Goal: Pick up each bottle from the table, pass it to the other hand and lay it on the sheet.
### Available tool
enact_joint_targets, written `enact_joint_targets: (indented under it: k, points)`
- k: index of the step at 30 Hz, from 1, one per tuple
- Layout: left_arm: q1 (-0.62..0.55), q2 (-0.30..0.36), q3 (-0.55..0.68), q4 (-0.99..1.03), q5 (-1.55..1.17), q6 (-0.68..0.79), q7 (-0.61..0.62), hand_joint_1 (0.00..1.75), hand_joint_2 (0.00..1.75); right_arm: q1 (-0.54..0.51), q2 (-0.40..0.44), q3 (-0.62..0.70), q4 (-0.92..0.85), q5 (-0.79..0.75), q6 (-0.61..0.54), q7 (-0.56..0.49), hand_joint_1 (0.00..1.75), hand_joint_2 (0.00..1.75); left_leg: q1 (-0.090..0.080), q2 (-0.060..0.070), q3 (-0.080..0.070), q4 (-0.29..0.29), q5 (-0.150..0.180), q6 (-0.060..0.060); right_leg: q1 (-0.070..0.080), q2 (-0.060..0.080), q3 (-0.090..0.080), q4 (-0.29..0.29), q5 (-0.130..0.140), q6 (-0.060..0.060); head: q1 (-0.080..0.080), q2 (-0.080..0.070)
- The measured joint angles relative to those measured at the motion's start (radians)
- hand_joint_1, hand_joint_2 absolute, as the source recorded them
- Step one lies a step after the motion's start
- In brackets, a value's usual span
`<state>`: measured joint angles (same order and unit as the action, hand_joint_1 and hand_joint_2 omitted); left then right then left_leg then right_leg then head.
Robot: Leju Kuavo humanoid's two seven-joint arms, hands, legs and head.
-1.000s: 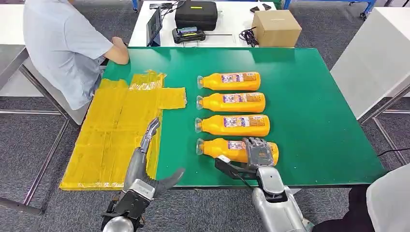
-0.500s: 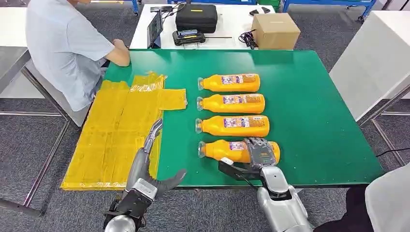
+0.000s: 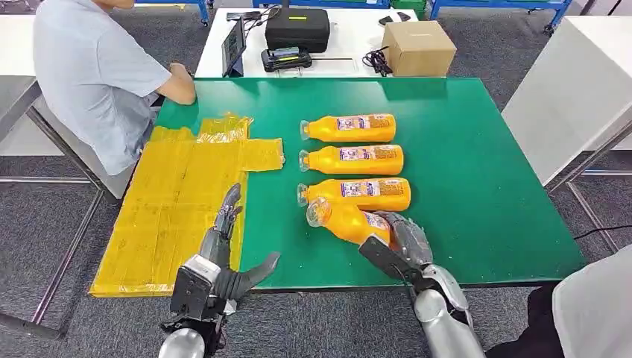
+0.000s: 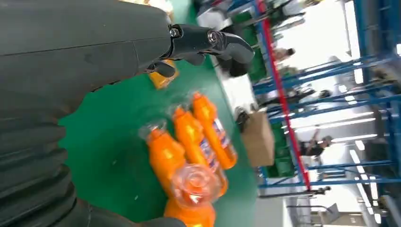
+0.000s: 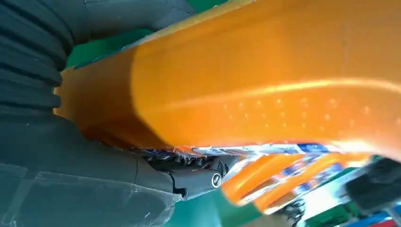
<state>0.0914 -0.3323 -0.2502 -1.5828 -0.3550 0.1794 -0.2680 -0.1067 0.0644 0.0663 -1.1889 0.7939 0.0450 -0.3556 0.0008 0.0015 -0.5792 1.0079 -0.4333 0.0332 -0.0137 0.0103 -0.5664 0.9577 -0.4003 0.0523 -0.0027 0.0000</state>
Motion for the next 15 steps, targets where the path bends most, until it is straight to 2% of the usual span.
enact_joint_targets:
  k: [3,10,15]
  points:
    - [-0.006,0.000,0.003,0.036,0.088,-0.018,0.049,0.00,1.75,0.030,0.009,0.015,-0.061,-0.030,0.000,0.003,1.75,1.75,0.000,0.000,-0.004,0.000,0.001,0.000,0.000,0.000,-0.003,0.001,0.000,0.000,0.000,0.000]
    - [-0.013,0.000,0.014,0.083,0.135,-0.016,0.054,0.00,1.75,0.062,0.011,0.020,-0.115,-0.027,-0.015,-0.001,1.75,1.75,0.000,-0.002,-0.011,0.000,0.001,0.000,0.000,-0.001,-0.009,0.001,0.000,0.000,0.000,0.000]
    - [-0.022,0.000,0.020,0.130,0.247,-0.060,0.075,0.00,1.75,0.074,0.029,0.033,-0.159,-0.078,0.003,-0.040,1.75,1.75,0.000,-0.004,-0.016,0.000,0.001,0.001,-0.001,-0.001,-0.013,0.001,0.000,0.000,0.000,0.000]
